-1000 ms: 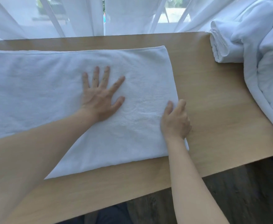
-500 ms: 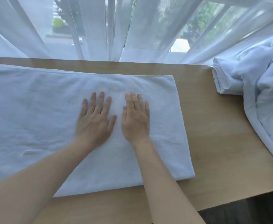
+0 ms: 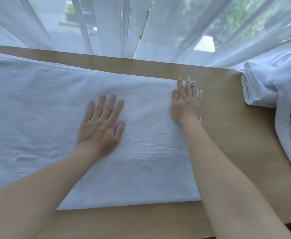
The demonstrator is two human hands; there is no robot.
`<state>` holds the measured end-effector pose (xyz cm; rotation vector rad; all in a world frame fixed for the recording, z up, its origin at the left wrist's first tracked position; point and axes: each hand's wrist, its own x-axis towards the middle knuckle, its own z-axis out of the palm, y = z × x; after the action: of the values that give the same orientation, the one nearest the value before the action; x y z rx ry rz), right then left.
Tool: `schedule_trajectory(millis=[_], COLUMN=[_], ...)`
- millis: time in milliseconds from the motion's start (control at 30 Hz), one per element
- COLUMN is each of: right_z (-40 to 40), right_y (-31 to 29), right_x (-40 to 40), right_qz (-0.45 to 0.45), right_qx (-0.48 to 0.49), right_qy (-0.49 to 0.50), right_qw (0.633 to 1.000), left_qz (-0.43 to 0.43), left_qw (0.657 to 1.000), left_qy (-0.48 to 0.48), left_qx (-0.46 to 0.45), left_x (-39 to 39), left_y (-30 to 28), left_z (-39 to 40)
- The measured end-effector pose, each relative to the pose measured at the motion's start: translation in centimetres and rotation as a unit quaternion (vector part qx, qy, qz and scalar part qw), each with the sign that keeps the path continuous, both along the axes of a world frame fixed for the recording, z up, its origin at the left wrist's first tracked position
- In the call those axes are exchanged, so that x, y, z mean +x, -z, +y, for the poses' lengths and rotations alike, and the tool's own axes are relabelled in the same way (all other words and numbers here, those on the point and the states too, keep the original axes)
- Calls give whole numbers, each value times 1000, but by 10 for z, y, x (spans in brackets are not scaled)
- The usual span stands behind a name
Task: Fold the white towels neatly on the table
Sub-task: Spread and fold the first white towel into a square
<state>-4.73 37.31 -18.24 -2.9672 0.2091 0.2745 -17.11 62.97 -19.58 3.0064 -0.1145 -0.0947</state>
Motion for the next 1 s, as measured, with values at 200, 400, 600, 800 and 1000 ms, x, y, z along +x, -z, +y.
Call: schedule_trajectory(millis=[200, 400, 600, 800, 1000], right_z=[84, 58, -7, 86, 44], right_y=[-4, 11, 3, -5, 11], right_x=[-90, -119, -145, -200, -222], right_qz=[-59, -39, -27, -79, -24], right_qx=[81, 23, -22, 67, -3], right_qy=[-64, -21, 110, -28, 36], right_qw=[993, 999, 993, 994, 999], left_qz=[-2, -3, -2, -36, -22], left_qw=[1000, 1000, 998, 985, 977], left_qy=[1, 4, 27, 82, 116], left_qx=[-7, -20, -64, -149, -178], left_x=[1, 1, -2, -16, -27], left_y=[-1, 0, -5, -14, -16], left_z=[0, 3, 3, 6, 16])
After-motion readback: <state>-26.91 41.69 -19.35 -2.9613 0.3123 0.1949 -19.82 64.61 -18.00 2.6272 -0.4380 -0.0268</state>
